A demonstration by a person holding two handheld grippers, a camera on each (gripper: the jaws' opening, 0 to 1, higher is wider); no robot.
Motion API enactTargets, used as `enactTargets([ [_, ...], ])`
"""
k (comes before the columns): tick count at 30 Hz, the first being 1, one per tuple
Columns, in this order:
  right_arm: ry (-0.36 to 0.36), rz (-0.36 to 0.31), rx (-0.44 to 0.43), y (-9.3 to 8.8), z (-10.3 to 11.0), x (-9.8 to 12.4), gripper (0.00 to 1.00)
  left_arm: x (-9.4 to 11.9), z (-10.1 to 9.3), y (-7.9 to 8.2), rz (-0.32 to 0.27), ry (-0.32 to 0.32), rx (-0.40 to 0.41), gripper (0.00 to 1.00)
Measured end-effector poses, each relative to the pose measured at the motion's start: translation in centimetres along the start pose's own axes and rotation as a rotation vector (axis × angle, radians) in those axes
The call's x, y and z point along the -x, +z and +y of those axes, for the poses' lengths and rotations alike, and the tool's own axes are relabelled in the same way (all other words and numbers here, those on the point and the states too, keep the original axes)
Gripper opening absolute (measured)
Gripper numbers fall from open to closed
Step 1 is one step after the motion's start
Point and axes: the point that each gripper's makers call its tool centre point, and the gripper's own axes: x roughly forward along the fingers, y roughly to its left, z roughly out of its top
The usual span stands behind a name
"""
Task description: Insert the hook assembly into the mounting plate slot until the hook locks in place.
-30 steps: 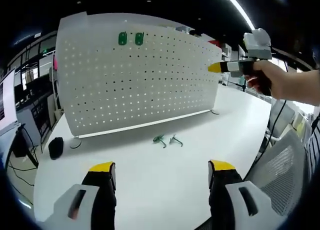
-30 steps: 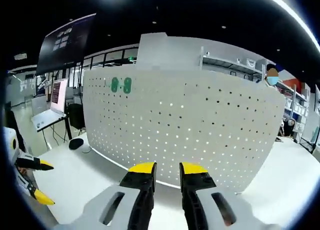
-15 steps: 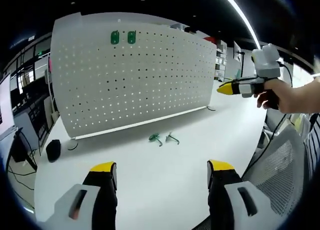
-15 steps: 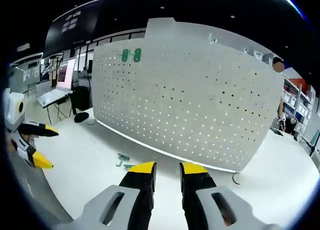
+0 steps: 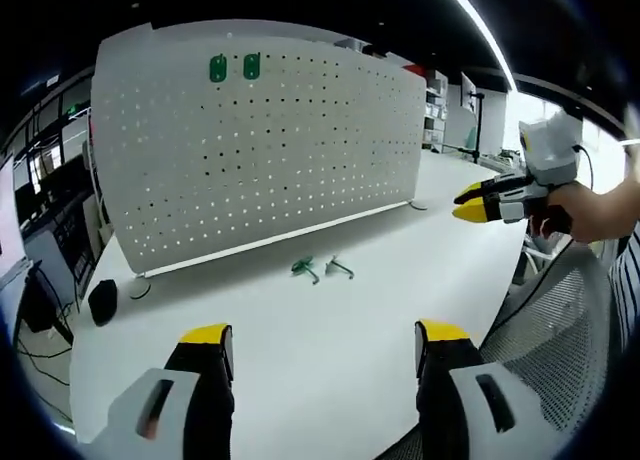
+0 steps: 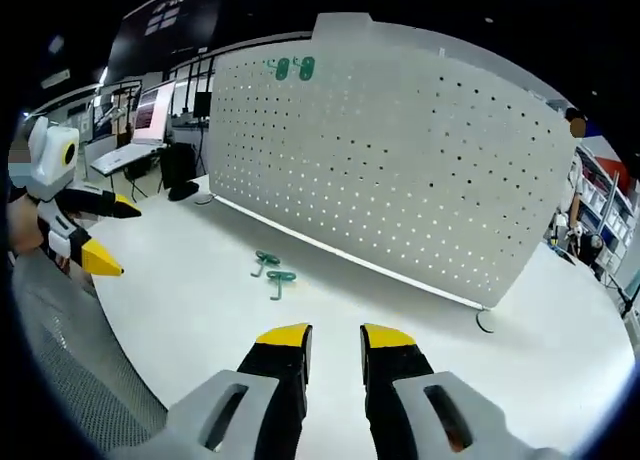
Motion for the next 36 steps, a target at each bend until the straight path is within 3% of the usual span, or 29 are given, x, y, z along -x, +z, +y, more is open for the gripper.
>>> enactTargets([
  [18, 0.115, 0.101, 0.014, -2.9, 3.4, -0.3, 0.18, 0.1, -0.9, -0.2, 0.02, -0.005, -0.058, 0.74],
  [24, 0.171, 0.141, 0.019, -3.8, 4.7, -2.1, 0.18, 0.2, -0.7, 0.0, 0.015, -0.005, -0.053, 0.73],
  [36, 0.259, 0.184, 0.025, -3.2, 6.8, -7.3, 0.17, 0.0, -0.6, -0.1, 0.02, -0.003, -0.053, 0.71],
])
